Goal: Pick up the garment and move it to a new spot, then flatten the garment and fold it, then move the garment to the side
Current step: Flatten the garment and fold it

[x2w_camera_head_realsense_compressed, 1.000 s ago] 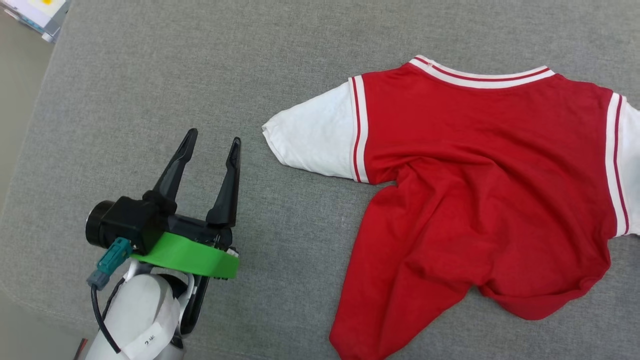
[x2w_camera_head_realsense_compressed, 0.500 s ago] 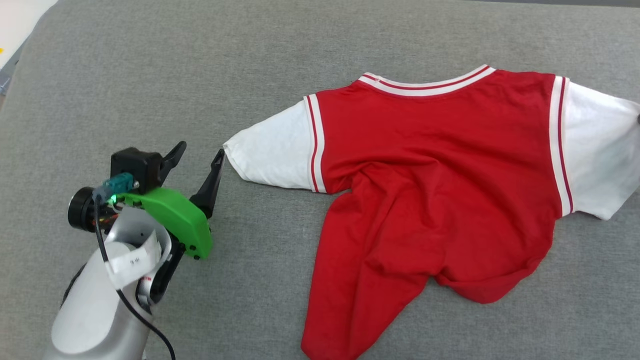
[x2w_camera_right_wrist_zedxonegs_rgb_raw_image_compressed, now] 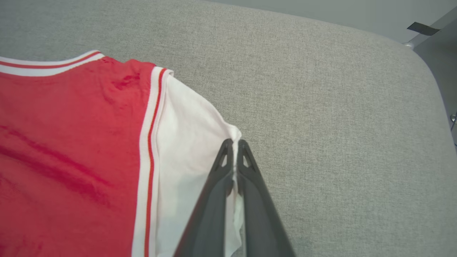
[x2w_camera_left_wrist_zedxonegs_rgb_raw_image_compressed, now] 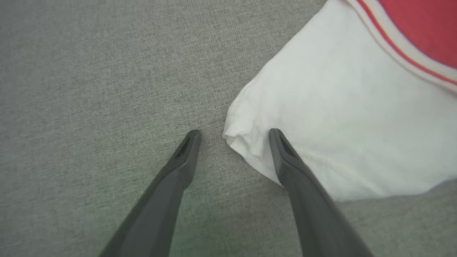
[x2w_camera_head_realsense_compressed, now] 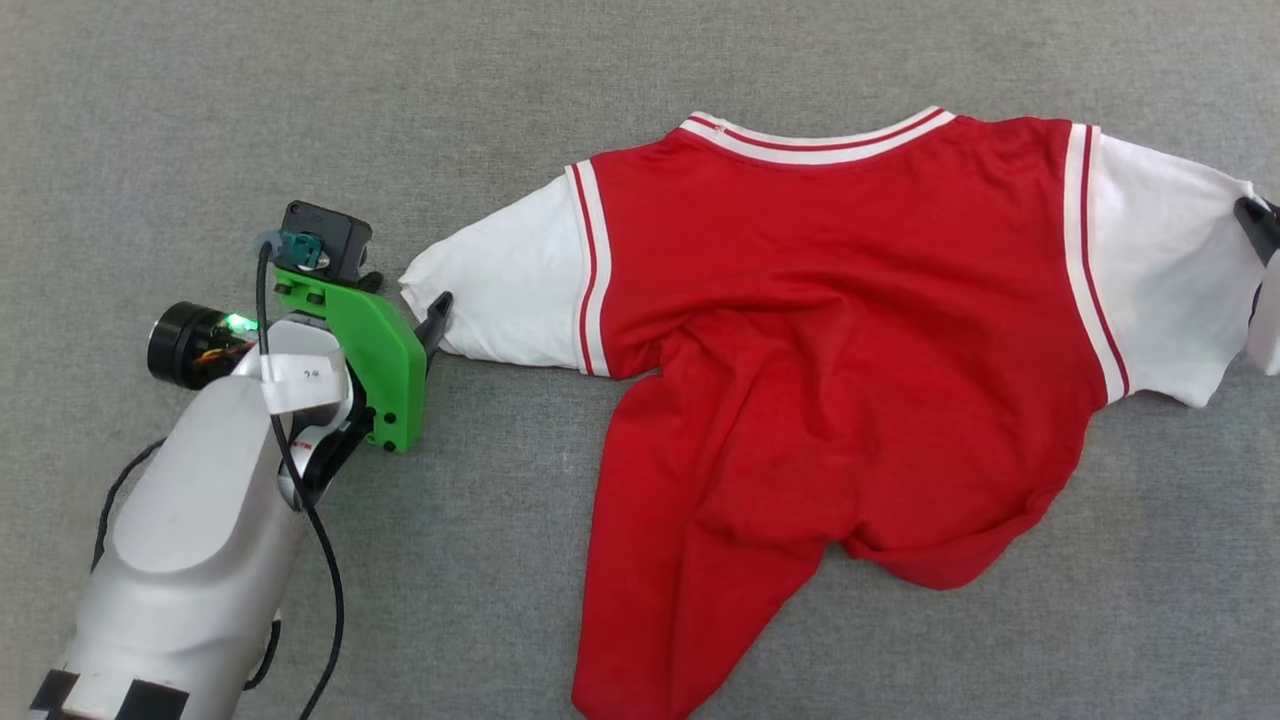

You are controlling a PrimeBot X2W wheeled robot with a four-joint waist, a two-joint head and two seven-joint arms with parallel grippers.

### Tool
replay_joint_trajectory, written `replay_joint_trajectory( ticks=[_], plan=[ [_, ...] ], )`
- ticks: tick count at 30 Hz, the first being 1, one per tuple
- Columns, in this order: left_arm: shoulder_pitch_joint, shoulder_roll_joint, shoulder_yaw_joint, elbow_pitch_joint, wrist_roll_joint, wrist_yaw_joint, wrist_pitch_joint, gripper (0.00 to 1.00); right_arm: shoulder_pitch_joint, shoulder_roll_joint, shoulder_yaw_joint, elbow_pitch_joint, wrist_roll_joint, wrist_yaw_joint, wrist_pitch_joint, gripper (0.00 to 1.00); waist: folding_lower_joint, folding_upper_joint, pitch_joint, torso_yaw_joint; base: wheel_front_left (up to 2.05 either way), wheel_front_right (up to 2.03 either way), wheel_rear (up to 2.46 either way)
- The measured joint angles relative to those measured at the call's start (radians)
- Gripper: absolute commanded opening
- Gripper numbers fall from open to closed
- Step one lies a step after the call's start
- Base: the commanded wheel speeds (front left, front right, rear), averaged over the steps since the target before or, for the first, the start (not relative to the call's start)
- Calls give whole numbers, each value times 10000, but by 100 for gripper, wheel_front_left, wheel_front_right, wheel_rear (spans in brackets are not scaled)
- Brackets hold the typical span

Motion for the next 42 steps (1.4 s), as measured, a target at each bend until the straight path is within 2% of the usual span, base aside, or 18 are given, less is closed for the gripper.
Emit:
replay_joint_trajectory(
  ticks=[7, 8, 9, 12, 14, 19, 26, 34, 37, 39, 42],
  plan=[
    [-605, -15, -497, 951, 240, -2, -349, 100, 0, -31, 111, -27, 86, 2, -19, 0, -1, 0, 108, -83, 0, 0, 0],
    [-704, -13, -658, 1072, 253, -2, -278, 84, 0, -46, 117, -23, 88, 0, -25, 0, -1, 0, 111, -78, 0, 0, 0],
    [-776, -4, -840, 1133, 251, 0, -178, 0, 0, -67, 125, -17, 90, 2, -35, 0, -1, 0, 110, -77, 0, 0, 0],
    [-1025, 10, -1494, 1187, 4, 0, 142, 0, -1, -134, 165, 15, 105, 2, -71, 0, 0, 0, 88, -67, 0, 0, 0],
    [-1044, 8, -1662, 1271, -236, 0, -4, 0, -2, -151, 205, 65, 136, 0, -125, 0, -1, 0, 34, -61, 0, 0, 0],
    [-971, 4, -1672, 1718, -276, -23, -1281, 0, -2, -257, 330, 249, 178, 2, -485, 0, 0, 0, -260, -33, 0, 0, 0],
    [-877, 407, -1185, 1536, -159, 347, -3206, 0, -6, -477, 380, 422, 205, 2, -1315, 0, 0, 0, -1089, 16, 0, 0, 0],
    [-878, 1179, -493, -362, -161, 905, -4042, 0, -313, -721, 362, 163, 660, 2, -2449, 0, 0, 0, -2351, 54, 0, 0, 0],
    [-759, 1580, -130, -1365, -201, 1198, -4079, 0, -456, -1012, 468, -180, 481, 4, -2686, 0, 0, 0, -2798, 54, 0, 0, 0],
    [-544, 1649, 268, -2115, -667, 1306, -4105, 0, -571, -1250, 466, -384, 334, 6, -2823, 0, -1, 0, -3082, 52, 0, 0, 0],
    [-244, 2025, 470, -3037, -688, 1565, -3996, 0, -703, -1248, 366, -631, 464, 4, -2815, 0, -1, 0, -3430, 44, 0, 0, 0]
  ],
)
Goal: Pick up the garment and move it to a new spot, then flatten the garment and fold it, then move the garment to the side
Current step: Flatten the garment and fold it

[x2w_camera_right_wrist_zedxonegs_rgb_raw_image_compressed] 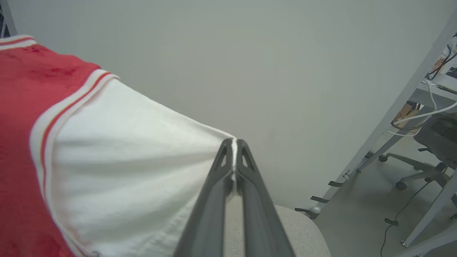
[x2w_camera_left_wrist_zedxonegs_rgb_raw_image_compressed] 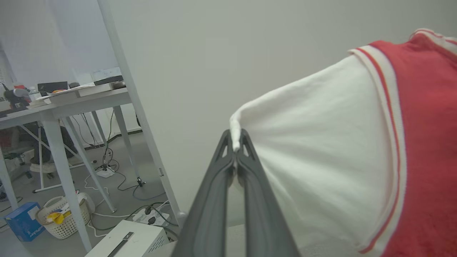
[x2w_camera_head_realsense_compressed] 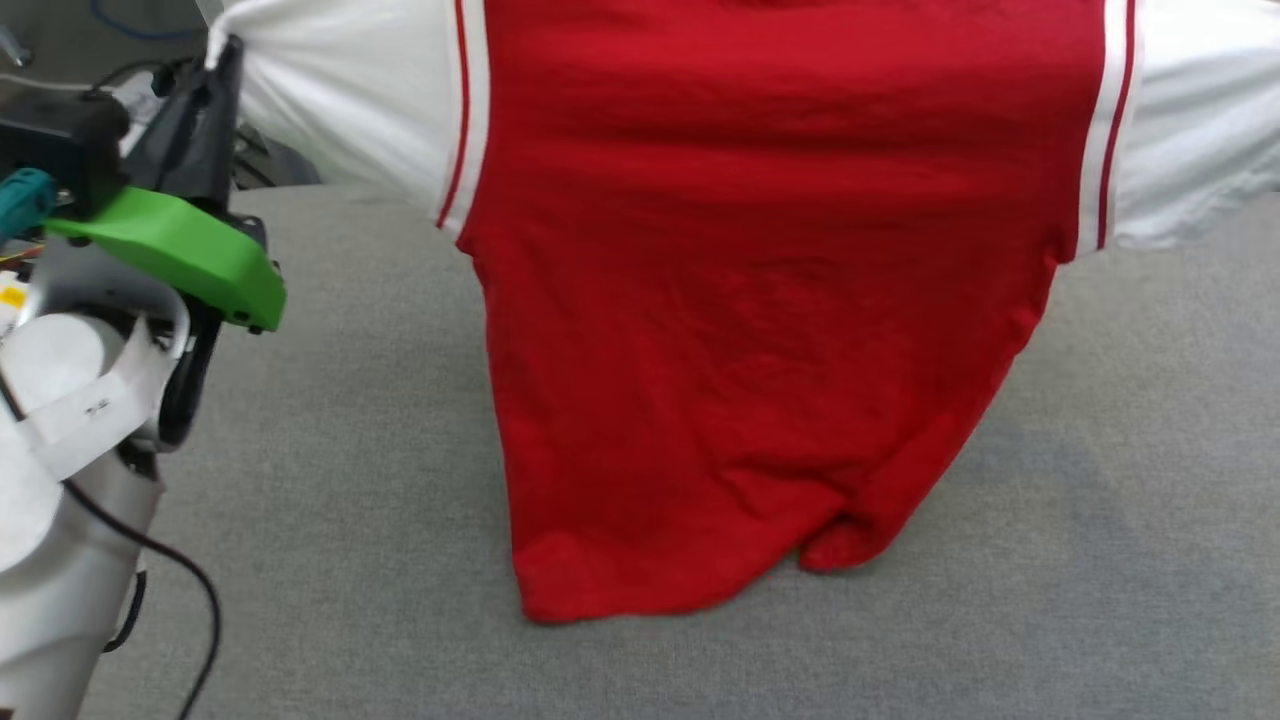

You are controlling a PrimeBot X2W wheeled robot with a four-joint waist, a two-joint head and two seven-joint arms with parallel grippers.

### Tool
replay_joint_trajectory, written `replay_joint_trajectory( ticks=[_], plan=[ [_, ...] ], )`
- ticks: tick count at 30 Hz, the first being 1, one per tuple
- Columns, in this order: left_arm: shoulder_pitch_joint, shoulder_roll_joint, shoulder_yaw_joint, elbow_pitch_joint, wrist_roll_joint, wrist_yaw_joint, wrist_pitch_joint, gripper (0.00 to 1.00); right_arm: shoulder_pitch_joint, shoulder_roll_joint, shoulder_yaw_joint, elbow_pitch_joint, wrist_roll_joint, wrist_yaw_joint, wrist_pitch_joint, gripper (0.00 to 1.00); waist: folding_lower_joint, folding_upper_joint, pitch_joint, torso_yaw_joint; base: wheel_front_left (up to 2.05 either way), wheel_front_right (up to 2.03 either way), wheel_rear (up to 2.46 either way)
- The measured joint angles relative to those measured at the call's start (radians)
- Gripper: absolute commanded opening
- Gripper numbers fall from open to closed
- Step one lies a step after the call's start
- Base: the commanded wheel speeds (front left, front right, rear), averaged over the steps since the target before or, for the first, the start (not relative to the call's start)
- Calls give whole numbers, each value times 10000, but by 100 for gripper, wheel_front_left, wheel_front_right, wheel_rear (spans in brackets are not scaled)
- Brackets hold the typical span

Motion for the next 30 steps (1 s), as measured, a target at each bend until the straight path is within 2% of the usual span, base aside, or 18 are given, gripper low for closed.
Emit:
replay_joint_trajectory(
  ticks=[3, 6, 12, 19, 26, 30],
  plan=[
    [258, 297, 270, -903, -56, 263, 236, 0, -90, 0, -19, -353, 125, 0, 128, 0, 0, 0, -264, -22, 0, 0, 0],
    [430, 293, 723, -1701, -803, 410, 508, 0, -203, -38, -86, -704, 196, 0, 366, 0, -1, 0, -338, -58, 0, 0, 0],
    [324, 1053, 1045, -2418, -752, 458, 1066, 0, -945, -236, -186, -1053, 151, 2, 679, 0, 0, 0, 90, -96, 0, 0, 0],
    [-1488, 1164, 832, -2034, -736, -167, 1609, 0, -2403, -525, -56, -602, -4, 2, 926, 0, 0, 0, 977, -73, 0, 0, 0],
    [-4320, 1104, 518, -393, -581, -886, 1841, 0, -4994, -535, 263, 813, -430, 4, 713, 0, 0, 0, 2228, -57, 0, 0, 0],
    [-5969, 811, 276, 907, -441, -1185, 1703, 0, -6216, -512, 458, 1709, -767, 12, 385, 0, 1, 0, 3071, -58, 0, 0, 0]
  ],
)
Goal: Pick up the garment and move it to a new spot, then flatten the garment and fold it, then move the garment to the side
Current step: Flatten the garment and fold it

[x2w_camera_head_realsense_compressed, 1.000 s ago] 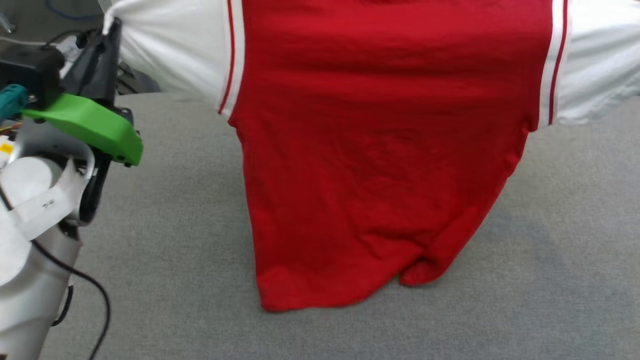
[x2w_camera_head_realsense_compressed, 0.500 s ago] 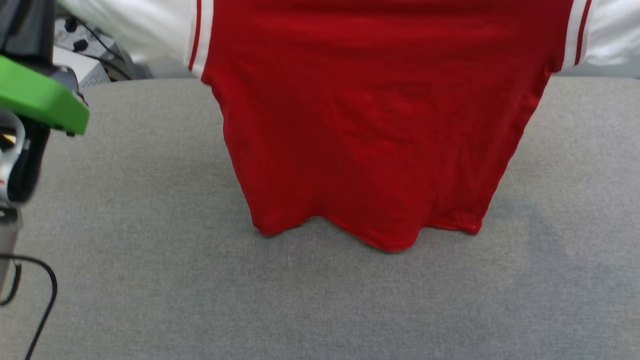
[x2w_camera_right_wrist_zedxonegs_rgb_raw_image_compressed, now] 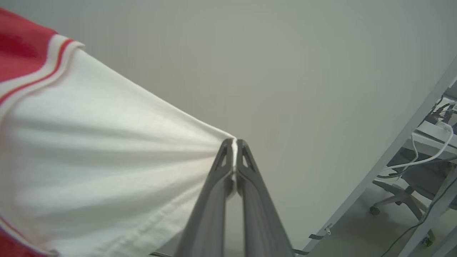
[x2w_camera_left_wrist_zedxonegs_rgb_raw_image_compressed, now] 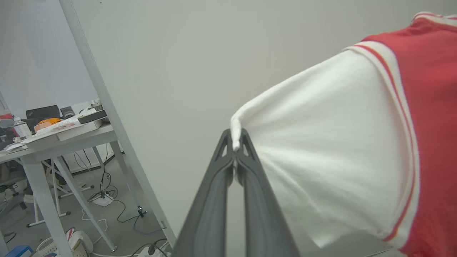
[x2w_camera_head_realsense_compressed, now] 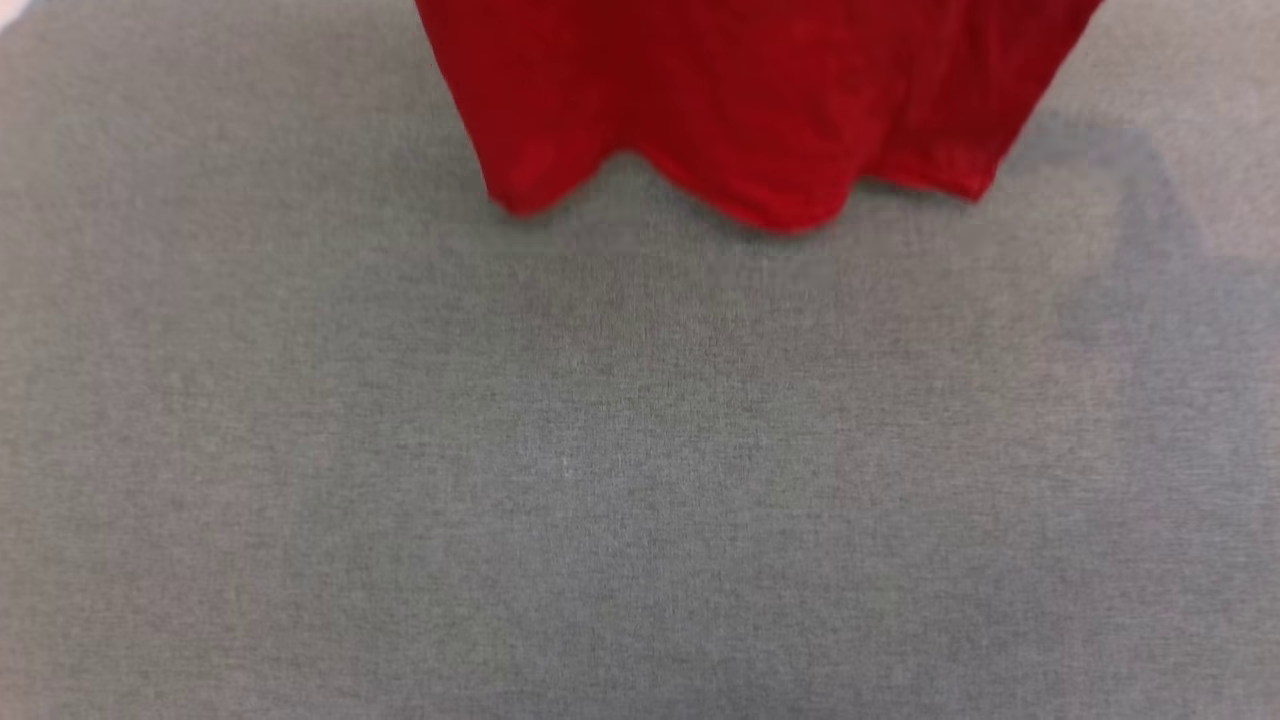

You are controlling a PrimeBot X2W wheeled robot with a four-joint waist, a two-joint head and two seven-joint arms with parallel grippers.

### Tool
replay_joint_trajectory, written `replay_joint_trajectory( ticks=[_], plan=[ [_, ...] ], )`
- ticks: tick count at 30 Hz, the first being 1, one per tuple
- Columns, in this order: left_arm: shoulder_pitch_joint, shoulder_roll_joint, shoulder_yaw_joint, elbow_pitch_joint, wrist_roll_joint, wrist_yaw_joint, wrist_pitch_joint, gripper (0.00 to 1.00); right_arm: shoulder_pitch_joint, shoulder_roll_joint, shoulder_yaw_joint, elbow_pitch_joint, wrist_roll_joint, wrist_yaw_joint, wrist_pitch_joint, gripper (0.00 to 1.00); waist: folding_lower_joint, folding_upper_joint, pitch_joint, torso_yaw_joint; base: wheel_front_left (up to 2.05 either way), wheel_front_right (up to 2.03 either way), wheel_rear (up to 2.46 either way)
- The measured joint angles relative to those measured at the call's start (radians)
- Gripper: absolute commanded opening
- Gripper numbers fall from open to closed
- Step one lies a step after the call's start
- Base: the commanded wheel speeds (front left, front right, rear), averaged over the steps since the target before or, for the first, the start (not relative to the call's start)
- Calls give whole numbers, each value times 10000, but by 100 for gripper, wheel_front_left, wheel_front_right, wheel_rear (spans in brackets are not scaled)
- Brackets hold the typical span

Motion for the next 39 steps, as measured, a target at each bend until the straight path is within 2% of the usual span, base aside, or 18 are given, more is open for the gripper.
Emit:
replay_joint_trajectory(
  ticks=[7, 14, 23, 27, 32, 39],
  plan=[
    [-2340, -631, -330, 2207, 366, -222, -775, 0, -1852, 359, 86, 1417, -263, 0, -742, 0, 1, 0, 1379, 2, 0, 0, 0],
    [-4020, -1076, -545, 3793, 500, -322, -1720, 0, -3301, 882, -59, 2577, -675, 0, -1358, 0, 2, -1, 2444, 5, 0, 0, 0],
    [-5169, -1488, -466, 5277, 585, -349, -3415, 0, -4707, 1517, -1127, 3841, -1898, 2, -3064, 0, 2, -1, 3246, 97, 0, 0, 0],
    [-5282, -1638, -640, 5894, 594, -370, -3603, 0, -4924, 1868, -1227, 4426, -2128, 2, -3281, 0, 1, 0, 3340, 202, 0, 0, 0],
    [-4999, -1843, -1012, 6207, 575, -378, -3722, 0, -4697, 2061, -790, 4840, -1910, 0, -3455, 0, 2, 0, 3287, 291, 0, 0, 0],
    [-3129, -2159, -1496, 5739, 169, -380, -3804, 0, -3119, 2186, -48, 5218, -1127, -2, -3731, 0, 1, 0, 2782, 340, 0, 0, 0]
  ],
)
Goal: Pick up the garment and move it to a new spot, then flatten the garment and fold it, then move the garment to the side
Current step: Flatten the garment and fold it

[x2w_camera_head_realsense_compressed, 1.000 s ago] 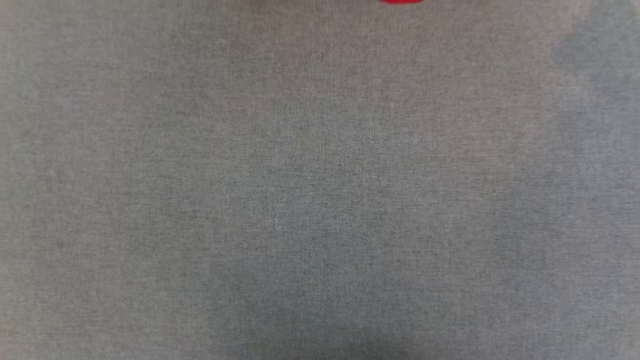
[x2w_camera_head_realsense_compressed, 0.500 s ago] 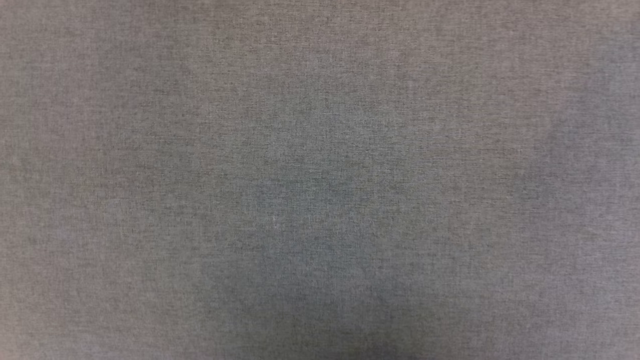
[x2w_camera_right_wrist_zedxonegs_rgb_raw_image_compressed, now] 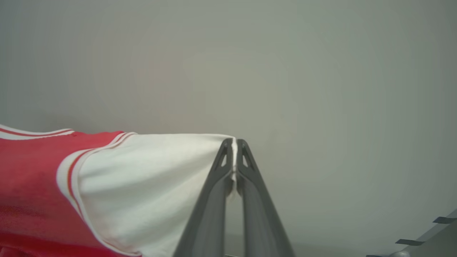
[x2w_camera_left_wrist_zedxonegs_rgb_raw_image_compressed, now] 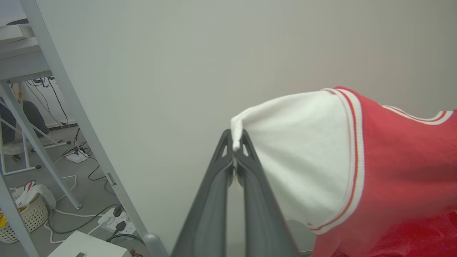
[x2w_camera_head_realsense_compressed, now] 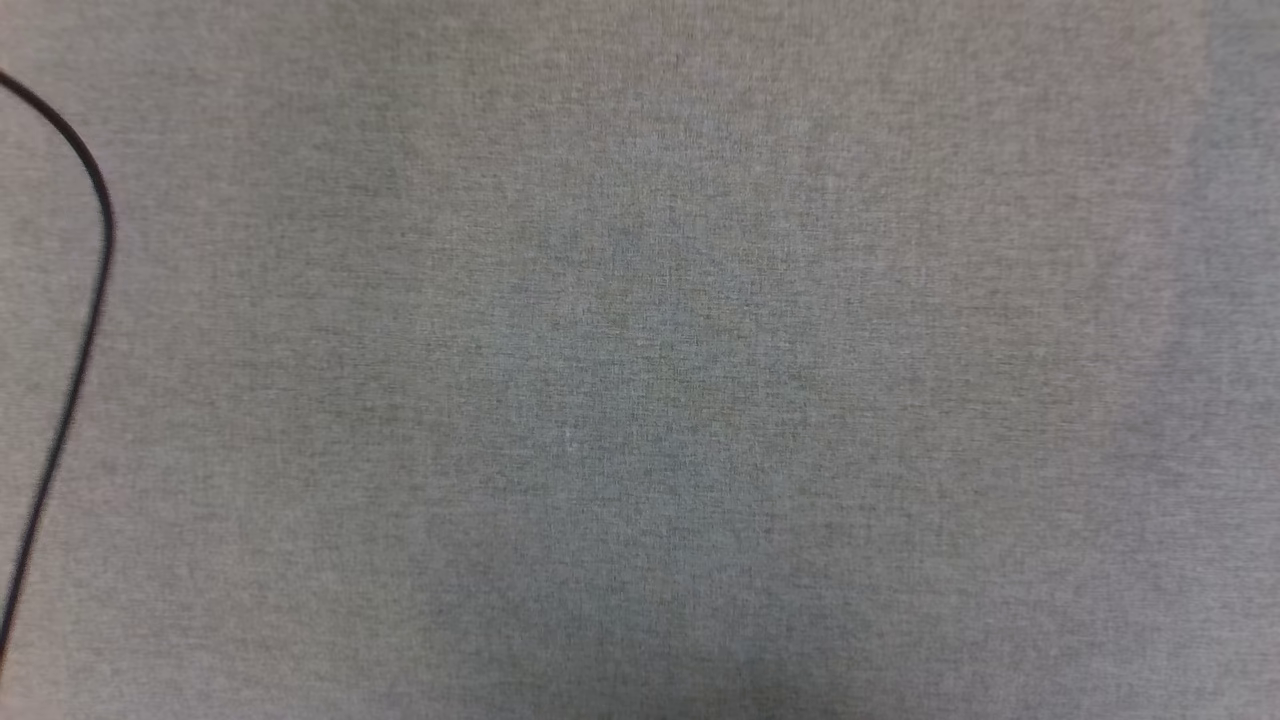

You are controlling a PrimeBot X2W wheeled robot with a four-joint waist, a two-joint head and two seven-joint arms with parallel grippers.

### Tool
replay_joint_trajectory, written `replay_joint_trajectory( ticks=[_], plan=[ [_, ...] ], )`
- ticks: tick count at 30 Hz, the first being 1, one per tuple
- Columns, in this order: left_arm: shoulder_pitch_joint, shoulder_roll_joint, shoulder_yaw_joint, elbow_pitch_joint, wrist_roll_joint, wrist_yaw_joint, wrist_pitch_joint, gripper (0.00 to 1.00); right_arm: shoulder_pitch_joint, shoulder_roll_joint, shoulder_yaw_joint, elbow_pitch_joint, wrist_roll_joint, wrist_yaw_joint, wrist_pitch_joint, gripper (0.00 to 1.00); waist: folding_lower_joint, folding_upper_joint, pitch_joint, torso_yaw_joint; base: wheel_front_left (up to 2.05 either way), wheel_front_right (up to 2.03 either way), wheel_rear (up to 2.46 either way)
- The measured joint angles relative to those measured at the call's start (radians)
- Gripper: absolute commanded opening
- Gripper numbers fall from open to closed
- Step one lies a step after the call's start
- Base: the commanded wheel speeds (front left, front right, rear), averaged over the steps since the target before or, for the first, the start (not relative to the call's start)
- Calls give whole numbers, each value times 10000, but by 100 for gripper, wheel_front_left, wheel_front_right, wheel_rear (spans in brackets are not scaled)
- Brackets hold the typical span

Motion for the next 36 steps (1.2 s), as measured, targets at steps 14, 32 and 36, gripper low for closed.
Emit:
replay_joint_trajectory(
  ticks=[14, 32, 36],
  plan=[
    [6087, 104, -640, -1233, -667, 0, -2, 0, 4917, -336, 1580, -263, 2646, 0, 42, 0, -2, 0, -2214, 61, 0, 0, 0],
    [12524, 562, -842, -2702, -899, 372, -2, 0, 11554, -2140, 3373, -2752, 5517, 0, 560, 0, -3, 0, -5516, 85, 0, 0, 0],
    [13274, 681, -978, -3118, -901, 566, -2, 0, 12415, -2504, 3484, -3208, 5869, 0, 545, 0, -3, 0, -6004, 52, 0, 0, 0]
  ],
)
